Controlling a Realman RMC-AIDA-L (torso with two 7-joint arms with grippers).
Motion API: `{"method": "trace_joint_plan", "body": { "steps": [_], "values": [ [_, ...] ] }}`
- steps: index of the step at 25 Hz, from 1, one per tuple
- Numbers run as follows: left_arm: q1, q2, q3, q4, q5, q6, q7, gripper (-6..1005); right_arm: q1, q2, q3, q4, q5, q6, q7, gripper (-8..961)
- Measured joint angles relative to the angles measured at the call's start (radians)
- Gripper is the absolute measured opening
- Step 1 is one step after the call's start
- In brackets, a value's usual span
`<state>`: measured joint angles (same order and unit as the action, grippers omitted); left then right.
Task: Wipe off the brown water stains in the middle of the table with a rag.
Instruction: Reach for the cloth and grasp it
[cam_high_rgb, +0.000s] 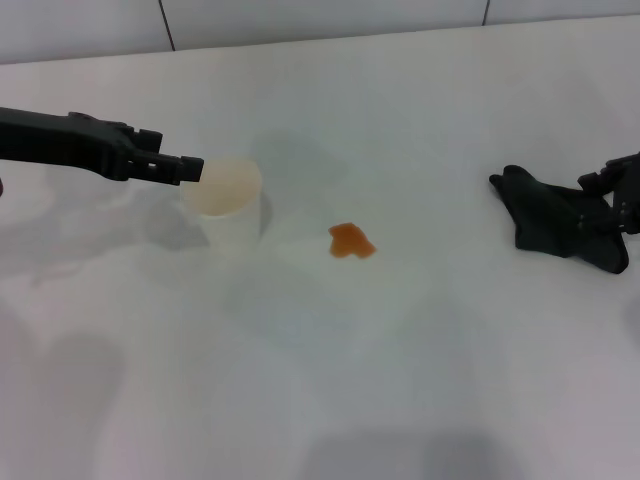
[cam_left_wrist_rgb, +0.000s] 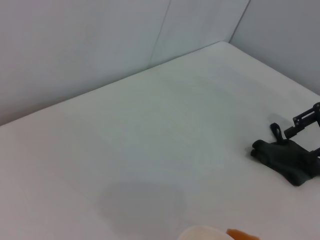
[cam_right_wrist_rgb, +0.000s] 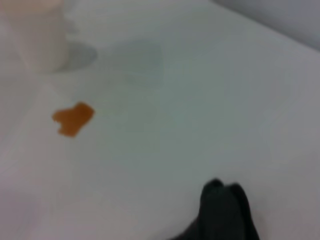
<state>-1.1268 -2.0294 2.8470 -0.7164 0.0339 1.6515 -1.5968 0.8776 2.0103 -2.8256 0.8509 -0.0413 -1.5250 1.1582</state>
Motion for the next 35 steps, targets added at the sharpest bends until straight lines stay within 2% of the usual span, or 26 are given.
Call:
{"method": "trace_joint_plan", "body": {
  "steps": [35],
  "values": [
    [-0.002,0.000,0.000,-0.003,0.006,-0.004,-0.006,889,0.032,0.001,0.000,-0.007,-0.052,-0.037,0.048,645]
  ]
}}
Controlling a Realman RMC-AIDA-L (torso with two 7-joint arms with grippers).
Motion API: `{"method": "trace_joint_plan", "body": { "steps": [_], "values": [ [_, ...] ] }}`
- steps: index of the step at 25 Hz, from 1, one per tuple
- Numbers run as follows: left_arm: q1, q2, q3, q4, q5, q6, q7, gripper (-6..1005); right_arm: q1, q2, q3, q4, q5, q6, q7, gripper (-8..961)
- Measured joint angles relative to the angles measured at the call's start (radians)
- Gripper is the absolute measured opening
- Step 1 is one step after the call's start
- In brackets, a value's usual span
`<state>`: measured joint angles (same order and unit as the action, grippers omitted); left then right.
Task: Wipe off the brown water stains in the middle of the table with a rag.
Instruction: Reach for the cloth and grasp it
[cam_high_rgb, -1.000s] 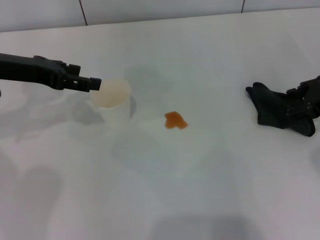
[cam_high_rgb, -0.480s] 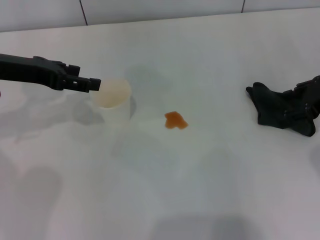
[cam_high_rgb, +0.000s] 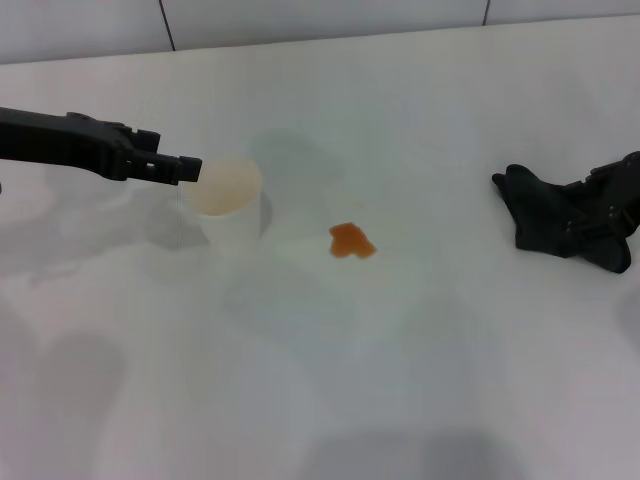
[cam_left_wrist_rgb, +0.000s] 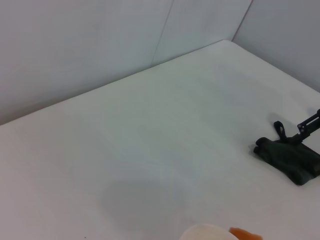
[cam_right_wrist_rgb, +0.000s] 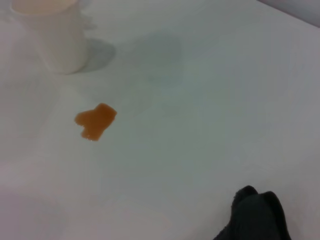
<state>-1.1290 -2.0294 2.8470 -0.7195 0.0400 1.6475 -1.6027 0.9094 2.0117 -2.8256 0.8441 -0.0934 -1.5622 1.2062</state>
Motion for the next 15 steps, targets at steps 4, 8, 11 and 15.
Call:
{"method": "trace_joint_plan", "body": {
  "steps": [4,8,11,15],
  "values": [
    [0.000,0.000,0.000,0.000,0.000,-0.001,-0.003,889,0.002,0.000,0.000,-0.005,-0.003,-0.004,0.000,612],
    [0.000,0.000,0.000,0.000,0.000,-0.002,-0.006,889,0.006,0.001,0.000,-0.007,-0.012,-0.005,-0.003,514],
    [-0.001,0.000,0.000,0.000,0.000,-0.003,-0.007,889,0.006,0.001,0.000,-0.007,-0.013,-0.009,-0.006,463],
    [-0.004,0.000,0.000,-0.001,0.000,-0.005,-0.010,890,0.006,0.001,0.000,-0.006,-0.013,-0.017,-0.007,396]
  ]
}}
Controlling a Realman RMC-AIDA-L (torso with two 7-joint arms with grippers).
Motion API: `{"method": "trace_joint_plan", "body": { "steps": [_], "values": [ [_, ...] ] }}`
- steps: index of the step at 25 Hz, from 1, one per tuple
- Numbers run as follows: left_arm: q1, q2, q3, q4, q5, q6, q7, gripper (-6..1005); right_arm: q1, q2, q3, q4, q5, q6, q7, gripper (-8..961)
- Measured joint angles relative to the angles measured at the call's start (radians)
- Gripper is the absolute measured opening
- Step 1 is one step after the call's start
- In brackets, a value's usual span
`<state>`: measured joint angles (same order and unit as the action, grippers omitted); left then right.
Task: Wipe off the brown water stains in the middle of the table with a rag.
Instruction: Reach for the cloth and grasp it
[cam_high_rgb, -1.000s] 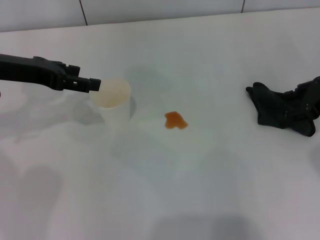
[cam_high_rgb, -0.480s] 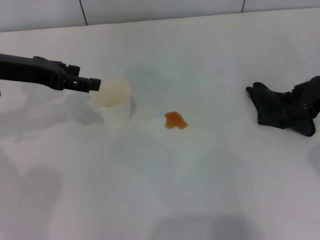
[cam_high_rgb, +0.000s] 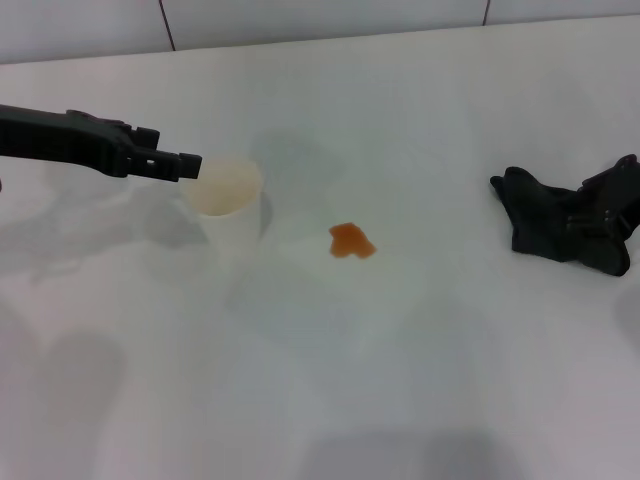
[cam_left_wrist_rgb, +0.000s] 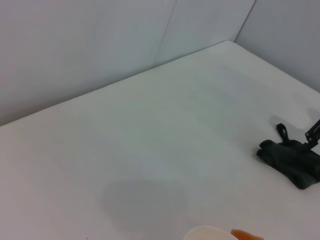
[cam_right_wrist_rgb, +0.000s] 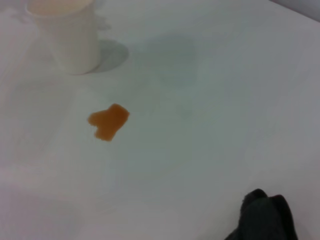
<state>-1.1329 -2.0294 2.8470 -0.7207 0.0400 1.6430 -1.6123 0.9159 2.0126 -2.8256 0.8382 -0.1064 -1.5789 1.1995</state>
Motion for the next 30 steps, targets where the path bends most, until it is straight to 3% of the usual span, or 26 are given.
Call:
{"method": "trace_joint_plan", "body": {
  "steps": [7,12,24,30],
  "values": [
    [-0.007,0.000,0.000,-0.002,-0.001,-0.002,-0.001,890,0.006,0.001,0.000,0.006,-0.008,0.023,-0.003,301],
    [-0.010,0.001,0.000,-0.005,-0.001,-0.004,-0.003,890,0.011,0.002,0.000,-0.001,-0.015,0.037,-0.004,173],
    [-0.018,-0.004,0.000,-0.026,-0.003,-0.017,-0.004,889,0.024,0.002,0.001,-0.025,-0.061,0.054,0.004,138],
    [-0.019,-0.005,0.000,-0.026,-0.001,-0.019,-0.008,890,0.034,0.003,0.001,-0.028,-0.062,0.035,-0.010,76]
  ]
}}
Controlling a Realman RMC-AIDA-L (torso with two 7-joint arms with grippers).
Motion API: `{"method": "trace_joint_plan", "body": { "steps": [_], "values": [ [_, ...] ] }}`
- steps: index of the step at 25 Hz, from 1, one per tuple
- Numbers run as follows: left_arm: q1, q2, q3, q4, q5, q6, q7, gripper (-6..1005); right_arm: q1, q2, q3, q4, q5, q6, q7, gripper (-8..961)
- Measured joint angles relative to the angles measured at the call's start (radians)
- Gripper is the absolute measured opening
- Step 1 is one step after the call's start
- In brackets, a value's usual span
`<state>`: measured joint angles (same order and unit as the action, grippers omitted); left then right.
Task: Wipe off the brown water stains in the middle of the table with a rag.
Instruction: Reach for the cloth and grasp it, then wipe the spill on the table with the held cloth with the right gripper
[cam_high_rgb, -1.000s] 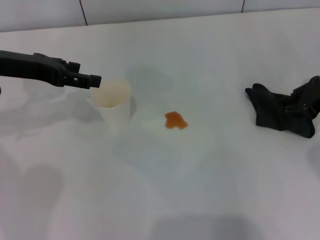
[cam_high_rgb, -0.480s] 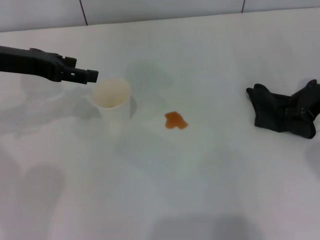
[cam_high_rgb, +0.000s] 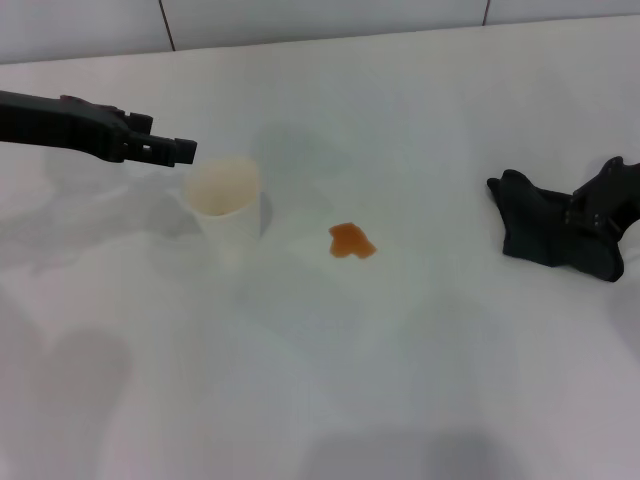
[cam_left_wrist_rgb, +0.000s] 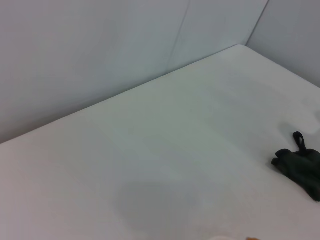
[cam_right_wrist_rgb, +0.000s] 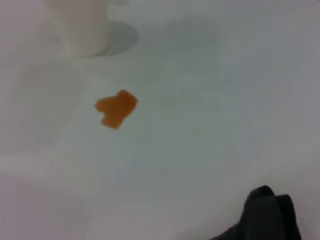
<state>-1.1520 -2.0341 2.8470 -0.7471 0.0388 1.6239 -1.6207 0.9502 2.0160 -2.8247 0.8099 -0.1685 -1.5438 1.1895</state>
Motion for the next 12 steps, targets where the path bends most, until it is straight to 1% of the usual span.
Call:
{"method": "trace_joint_plan", "body": {
  "steps": [7,12],
  "values": [
    [0.001,-0.001,0.000,0.000,0.002,-0.005,-0.002,889,0.009,-0.001,0.000,0.002,0.008,-0.009,0.004,3],
    [0.000,-0.002,0.000,0.000,0.003,-0.006,-0.002,889,0.017,0.000,0.001,0.007,0.003,-0.030,0.007,2]
  ]
}}
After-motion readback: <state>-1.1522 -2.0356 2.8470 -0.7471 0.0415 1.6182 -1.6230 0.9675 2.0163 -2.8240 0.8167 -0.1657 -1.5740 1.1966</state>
